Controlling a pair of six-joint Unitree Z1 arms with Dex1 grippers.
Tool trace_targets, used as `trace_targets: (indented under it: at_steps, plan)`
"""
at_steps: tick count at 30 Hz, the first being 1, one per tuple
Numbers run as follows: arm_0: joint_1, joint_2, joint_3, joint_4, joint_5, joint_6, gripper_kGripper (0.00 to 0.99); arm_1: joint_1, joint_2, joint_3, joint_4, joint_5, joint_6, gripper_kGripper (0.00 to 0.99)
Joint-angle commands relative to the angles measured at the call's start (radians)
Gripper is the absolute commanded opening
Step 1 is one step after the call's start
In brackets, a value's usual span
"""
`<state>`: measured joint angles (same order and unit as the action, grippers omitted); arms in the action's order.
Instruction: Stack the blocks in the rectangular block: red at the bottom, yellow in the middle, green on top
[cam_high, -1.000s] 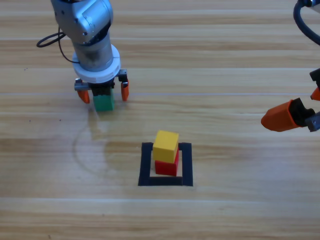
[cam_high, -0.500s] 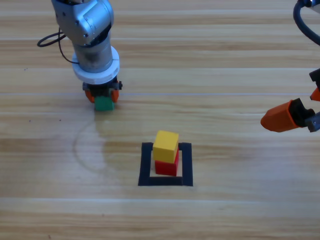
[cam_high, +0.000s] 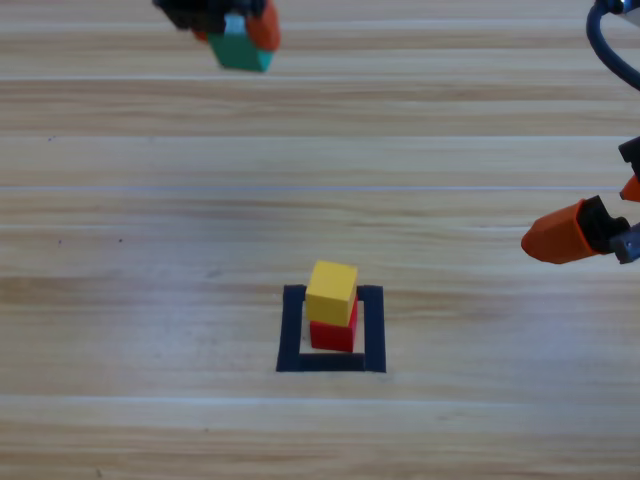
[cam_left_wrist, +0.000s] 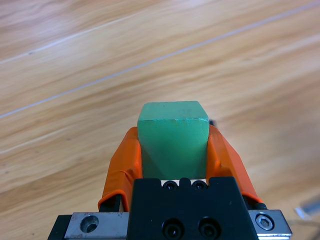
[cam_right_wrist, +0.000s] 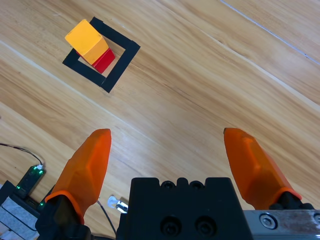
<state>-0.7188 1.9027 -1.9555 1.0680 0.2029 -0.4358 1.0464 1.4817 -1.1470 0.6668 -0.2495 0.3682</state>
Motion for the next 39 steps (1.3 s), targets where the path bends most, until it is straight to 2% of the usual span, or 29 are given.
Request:
trace_targets:
  at_steps: [1,5,10,14,20,39]
  plan:
    - [-0.172,-0.079,0.090,0.006,-0.033,0.008,0.018,0.009,0.029,0.027,-0.022,0.013,-0.011,0.989]
    - [-0.212,-0.083,0.159,-0.003,-0.034,-0.020,0.017,0.009,0.031,0.027,-0.022,0.013,-0.011,0.989]
    - [-0.222,0.013,0.182,0.012,-0.011,-0.138,0.020,0.009,0.035,0.027,-0.022,0.013,-0.011,0.989]
    - [-0.229,0.118,0.125,0.092,0.024,-0.293,0.020,0.009,0.035,0.027,-0.024,0.013,-0.011,0.989]
    - [-0.246,0.274,-0.045,0.216,0.021,-0.428,0.025,0.009,0.037,0.027,-0.024,0.013,-0.011,0.989]
    - [-0.252,0.279,-0.066,0.217,-0.014,-0.455,0.026,0.009,0.045,0.027,-0.024,0.023,-0.012,0.989]
